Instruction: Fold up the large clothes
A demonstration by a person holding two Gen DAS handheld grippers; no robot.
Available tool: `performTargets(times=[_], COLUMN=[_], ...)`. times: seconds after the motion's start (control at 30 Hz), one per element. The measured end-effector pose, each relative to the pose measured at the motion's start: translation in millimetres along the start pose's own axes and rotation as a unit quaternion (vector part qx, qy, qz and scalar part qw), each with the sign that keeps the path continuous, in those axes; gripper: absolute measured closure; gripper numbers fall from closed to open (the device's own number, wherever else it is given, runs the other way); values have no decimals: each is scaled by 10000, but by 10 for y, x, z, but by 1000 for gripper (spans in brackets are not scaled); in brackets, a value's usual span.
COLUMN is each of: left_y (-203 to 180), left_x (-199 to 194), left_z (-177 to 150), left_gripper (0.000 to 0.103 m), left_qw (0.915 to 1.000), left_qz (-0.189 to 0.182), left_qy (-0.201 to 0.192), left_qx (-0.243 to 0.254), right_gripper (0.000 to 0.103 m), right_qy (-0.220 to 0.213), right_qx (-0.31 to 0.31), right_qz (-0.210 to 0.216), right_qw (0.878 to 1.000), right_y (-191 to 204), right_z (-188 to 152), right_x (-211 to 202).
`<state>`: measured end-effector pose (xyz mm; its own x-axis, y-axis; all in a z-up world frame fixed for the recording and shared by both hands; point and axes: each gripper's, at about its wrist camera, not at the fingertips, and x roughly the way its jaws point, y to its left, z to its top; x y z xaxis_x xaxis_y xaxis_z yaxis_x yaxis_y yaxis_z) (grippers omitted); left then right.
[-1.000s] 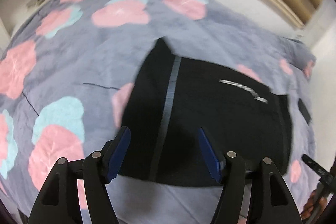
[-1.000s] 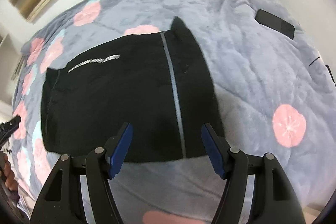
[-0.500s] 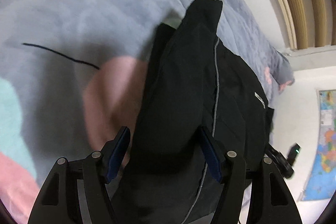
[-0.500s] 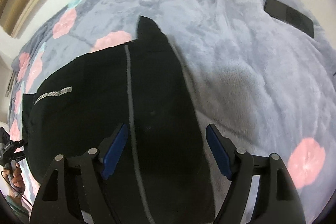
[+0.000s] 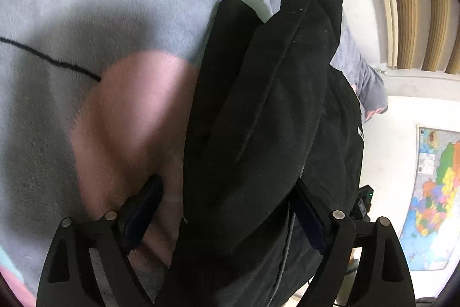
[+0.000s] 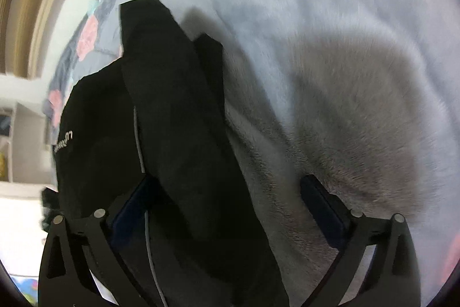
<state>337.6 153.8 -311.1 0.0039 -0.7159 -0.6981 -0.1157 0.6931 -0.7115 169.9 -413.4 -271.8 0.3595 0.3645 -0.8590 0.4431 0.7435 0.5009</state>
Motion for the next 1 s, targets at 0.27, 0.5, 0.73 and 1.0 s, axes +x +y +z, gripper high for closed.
performTargets(times=[0.27, 0.5, 0.73, 1.0], left_y=[-26, -146, -547, -1220], left_x=[-66, 124, -140, -634], left_z=[-82, -104, -398, -954], left_gripper=[14, 35, 63, 64], left_qw=[9990, 9997, 9948, 9769], left_qz=[-429, -186, -395, -1288], left_qy=[111, -62, -494, -839], left_qx=[15, 136, 801, 1488], right_gripper=[0, 9, 60, 77], right_qy=[133, 242, 142, -341], right_qx=[-152, -250, -405, -992], right_qz=[604, 257, 556, 549], right_qw=[9980, 9991, 9975, 9930], right_y=[65, 168, 404, 849], right_z=[19, 26, -6, -295], right_x=[-126, 199, 100, -445])
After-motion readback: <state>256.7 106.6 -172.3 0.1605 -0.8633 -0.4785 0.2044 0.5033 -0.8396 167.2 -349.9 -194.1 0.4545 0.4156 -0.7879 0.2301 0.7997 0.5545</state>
